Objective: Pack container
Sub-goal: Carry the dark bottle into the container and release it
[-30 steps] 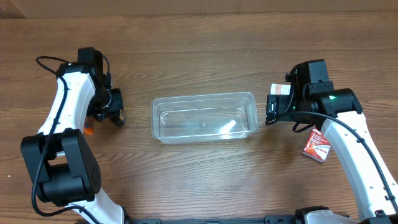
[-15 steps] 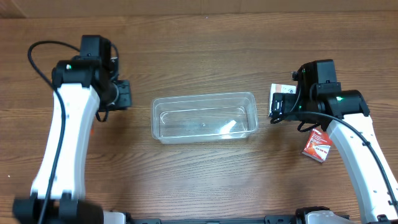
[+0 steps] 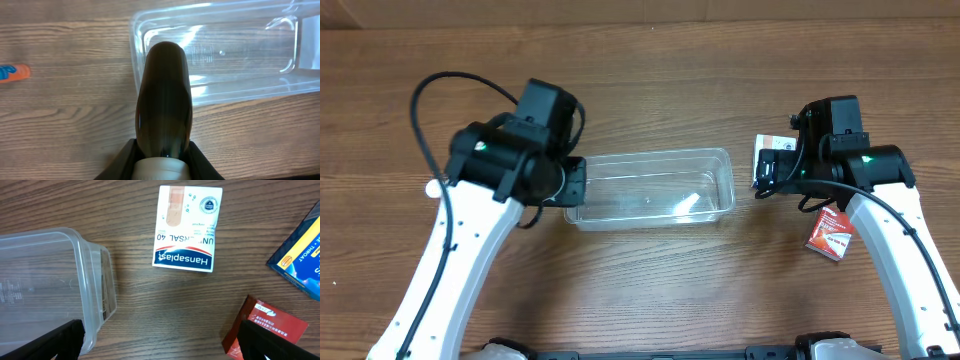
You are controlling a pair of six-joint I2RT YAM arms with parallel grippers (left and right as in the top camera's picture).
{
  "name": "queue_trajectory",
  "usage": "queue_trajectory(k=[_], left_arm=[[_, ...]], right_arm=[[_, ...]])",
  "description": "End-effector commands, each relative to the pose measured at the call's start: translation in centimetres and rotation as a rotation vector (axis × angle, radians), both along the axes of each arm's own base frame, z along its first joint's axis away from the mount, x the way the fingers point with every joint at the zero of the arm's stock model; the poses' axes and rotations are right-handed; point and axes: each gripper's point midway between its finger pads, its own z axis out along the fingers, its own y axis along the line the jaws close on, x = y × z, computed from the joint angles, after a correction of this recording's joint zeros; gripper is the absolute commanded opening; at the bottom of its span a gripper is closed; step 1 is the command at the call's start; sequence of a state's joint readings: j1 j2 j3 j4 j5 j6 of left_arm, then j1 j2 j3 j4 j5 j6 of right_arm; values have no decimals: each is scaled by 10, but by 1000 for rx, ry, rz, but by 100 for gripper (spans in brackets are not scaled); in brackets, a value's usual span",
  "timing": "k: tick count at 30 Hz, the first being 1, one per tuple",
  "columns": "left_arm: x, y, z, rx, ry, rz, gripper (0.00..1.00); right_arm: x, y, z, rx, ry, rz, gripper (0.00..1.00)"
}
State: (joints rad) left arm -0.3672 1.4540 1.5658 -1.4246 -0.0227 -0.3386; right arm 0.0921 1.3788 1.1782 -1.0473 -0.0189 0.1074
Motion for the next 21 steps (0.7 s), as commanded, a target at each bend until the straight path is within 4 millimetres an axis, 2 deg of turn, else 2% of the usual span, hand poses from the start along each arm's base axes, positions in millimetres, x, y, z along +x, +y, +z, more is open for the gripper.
queue_trajectory(k=[1, 5, 14, 21], left_arm=[[14, -7, -20, 13, 45, 29, 4], [29, -12, -43, 31, 92, 30, 4], [44, -18, -96, 87, 219, 27, 4], [59, -17, -126, 104, 255, 39, 6]], right_arm=[[6, 0, 19, 7, -60, 0, 100], [6, 0, 18, 7, -57, 0, 100], [6, 0, 18, 7, -57, 0, 100], [6, 0, 18, 7, -57, 0, 100]])
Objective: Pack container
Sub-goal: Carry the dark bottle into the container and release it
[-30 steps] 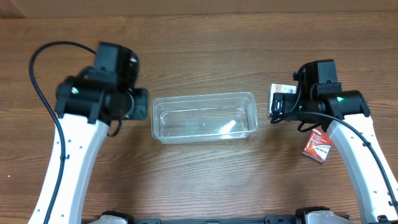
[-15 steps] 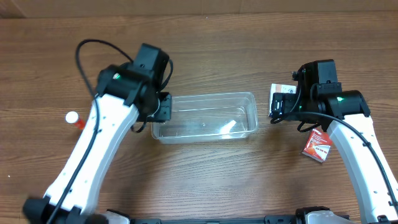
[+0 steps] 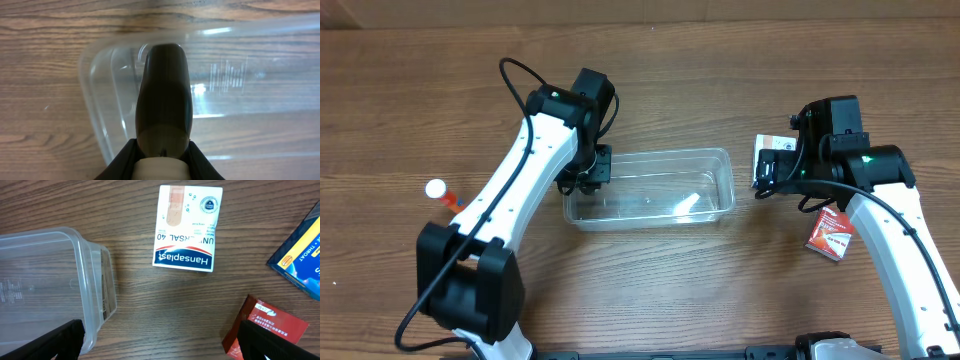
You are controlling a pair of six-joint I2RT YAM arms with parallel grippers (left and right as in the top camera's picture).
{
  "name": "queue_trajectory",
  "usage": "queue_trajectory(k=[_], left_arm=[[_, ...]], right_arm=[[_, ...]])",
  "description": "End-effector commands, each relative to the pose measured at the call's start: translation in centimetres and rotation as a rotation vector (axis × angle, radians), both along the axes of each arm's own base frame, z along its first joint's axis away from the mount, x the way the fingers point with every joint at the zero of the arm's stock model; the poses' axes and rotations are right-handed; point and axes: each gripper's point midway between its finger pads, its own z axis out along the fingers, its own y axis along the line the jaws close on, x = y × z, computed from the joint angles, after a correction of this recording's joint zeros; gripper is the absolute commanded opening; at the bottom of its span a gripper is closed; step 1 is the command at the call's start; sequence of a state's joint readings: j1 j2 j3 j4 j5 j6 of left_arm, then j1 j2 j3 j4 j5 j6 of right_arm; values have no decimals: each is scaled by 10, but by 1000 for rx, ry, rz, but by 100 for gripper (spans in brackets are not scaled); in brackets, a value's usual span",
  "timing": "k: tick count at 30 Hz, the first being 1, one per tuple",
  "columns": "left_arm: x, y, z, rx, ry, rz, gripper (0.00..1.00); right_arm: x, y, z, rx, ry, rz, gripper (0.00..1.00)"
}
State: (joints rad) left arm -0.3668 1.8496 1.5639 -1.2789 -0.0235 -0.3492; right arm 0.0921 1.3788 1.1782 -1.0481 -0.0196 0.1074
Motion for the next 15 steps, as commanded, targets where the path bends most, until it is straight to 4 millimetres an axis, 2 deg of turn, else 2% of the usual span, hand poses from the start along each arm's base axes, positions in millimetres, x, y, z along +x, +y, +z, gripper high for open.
queue_trajectory(k=[1, 10, 12, 13, 15], left_arm=[[6, 3, -13, 19, 22, 27, 7], [6, 6, -19, 39, 33, 26, 13], [6, 6, -19, 40, 34, 26, 23], [6, 6, -19, 40, 34, 26, 33], [6, 6, -19, 40, 34, 26, 42]], right_arm=[[6, 0, 18, 6, -58, 0, 100], [6, 0, 18, 6, -58, 0, 100], [6, 0, 18, 6, -58, 0, 100], [6, 0, 19, 6, -58, 0, 100], [6, 0, 19, 6, -58, 0, 100]])
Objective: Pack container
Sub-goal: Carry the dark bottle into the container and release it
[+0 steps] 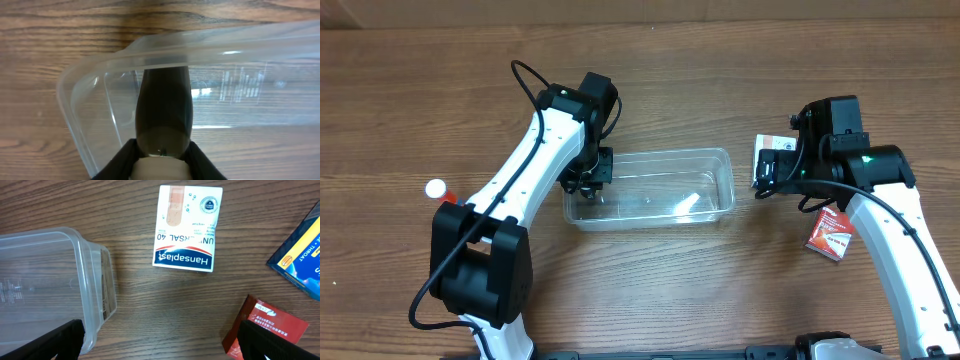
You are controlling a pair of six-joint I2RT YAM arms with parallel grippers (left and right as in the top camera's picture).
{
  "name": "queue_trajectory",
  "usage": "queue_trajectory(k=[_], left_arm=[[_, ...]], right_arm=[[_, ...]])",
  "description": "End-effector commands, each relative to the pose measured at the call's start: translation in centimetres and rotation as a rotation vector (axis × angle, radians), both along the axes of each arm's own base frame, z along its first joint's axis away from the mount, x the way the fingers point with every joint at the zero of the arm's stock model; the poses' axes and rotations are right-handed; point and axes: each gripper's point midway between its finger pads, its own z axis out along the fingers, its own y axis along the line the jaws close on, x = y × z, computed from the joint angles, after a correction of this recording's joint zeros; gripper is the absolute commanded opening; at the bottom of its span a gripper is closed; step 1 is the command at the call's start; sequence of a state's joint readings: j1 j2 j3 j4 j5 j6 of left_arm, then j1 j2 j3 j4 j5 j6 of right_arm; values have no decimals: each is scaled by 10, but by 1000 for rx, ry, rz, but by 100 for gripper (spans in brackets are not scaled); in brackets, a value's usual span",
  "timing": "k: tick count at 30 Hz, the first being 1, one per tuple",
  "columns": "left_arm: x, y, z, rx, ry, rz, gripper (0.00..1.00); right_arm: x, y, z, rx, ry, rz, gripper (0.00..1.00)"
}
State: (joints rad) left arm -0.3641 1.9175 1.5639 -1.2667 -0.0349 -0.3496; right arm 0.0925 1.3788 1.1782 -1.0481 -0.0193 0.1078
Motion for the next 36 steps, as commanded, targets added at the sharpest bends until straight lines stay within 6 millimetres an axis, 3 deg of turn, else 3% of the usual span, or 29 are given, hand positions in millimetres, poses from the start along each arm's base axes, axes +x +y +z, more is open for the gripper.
queue_trajectory(k=[1, 5, 21, 26, 31, 33, 34, 36], left_arm=[[3, 4, 3, 10, -14, 23, 49], [3, 4, 3, 10, -14, 23, 60], [1, 4, 3, 13, -6, 23, 61], [-9, 8, 6, 29, 32, 29, 73], [-10, 8, 24, 12, -8, 30, 84], [-10, 8, 38, -3, -49, 31, 91], [-8, 8, 46, -14, -77, 31, 100], [-6, 9, 66, -29, -148, 31, 100]], right_arm=[[6, 0, 19, 6, -58, 0, 100], [6, 0, 18, 6, -58, 0, 100], [6, 0, 19, 6, -58, 0, 100], [6, 0, 19, 6, -58, 0, 100], [6, -1, 19, 5, -58, 0, 100], [6, -1, 19, 5, -58, 0, 100], [6, -1, 19, 5, -58, 0, 100], [6, 0, 19, 5, -59, 0, 100]])
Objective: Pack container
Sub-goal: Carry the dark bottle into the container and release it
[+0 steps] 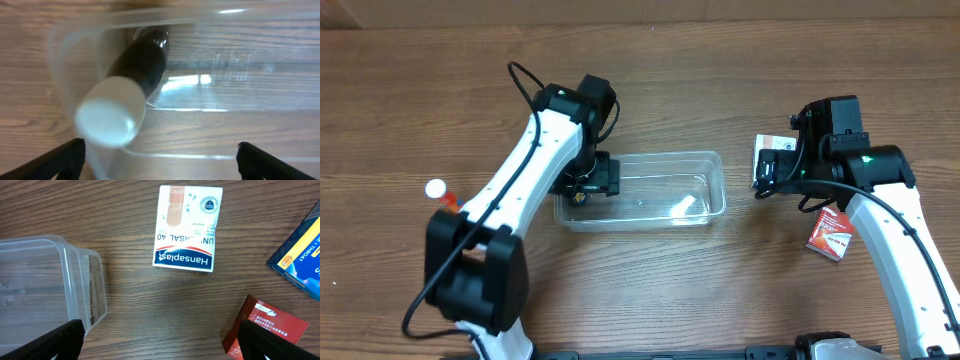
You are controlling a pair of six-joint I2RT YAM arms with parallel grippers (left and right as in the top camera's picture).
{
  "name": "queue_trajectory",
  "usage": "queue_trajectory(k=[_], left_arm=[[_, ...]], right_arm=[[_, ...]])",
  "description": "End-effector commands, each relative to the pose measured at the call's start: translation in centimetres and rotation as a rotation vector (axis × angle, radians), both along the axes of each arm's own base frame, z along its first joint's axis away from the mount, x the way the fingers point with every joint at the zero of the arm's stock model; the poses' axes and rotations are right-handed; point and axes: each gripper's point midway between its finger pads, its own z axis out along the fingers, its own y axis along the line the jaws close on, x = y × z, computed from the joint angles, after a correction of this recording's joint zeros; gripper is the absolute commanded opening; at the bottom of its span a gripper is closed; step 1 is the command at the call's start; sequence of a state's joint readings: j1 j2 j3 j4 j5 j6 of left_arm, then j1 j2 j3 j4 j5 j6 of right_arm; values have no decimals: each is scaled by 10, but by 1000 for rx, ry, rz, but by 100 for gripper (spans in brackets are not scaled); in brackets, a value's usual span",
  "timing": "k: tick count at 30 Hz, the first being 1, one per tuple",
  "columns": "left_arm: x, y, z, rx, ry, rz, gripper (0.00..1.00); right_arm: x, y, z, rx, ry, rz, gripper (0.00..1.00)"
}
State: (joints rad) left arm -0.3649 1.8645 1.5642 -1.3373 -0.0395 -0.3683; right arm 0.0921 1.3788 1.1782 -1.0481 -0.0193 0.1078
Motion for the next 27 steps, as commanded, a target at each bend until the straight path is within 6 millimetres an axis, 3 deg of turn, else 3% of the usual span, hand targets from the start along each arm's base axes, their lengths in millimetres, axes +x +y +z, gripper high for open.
queue_trajectory(k=[1, 5, 8, 9, 10, 14, 17, 21, 27], left_arm=[[11, 4, 57, -41, -193, 14, 100], [15, 21, 96, -38, -312, 50, 100], [16, 46, 131, -67, -421, 162, 100], [16, 58, 143, -73, -462, 208, 100], [12, 83, 163, -81, -535, 299, 100], [-2, 146, 187, -45, -623, 488, 100], [-13, 186, 185, -2, -613, 592, 100], [-20, 229, 162, 37, -543, 700, 100], [-9, 253, 112, 49, -390, 721, 100]], right_arm=[[7, 0, 19, 6, -61, 0, 100], [7, 0, 19, 6, -61, 0, 100], [6, 0, 19, 5, -60, 0, 100], [6, 0, 19, 5, -58, 0, 100], [6, 0, 18, 5, -58, 0, 100], [7, 0, 19, 6, -61, 0, 100], [7, 0, 19, 6, -63, 0, 100], [7, 0, 19, 6, -63, 0, 100], [7, 0, 19, 6, -62, 0, 100]])
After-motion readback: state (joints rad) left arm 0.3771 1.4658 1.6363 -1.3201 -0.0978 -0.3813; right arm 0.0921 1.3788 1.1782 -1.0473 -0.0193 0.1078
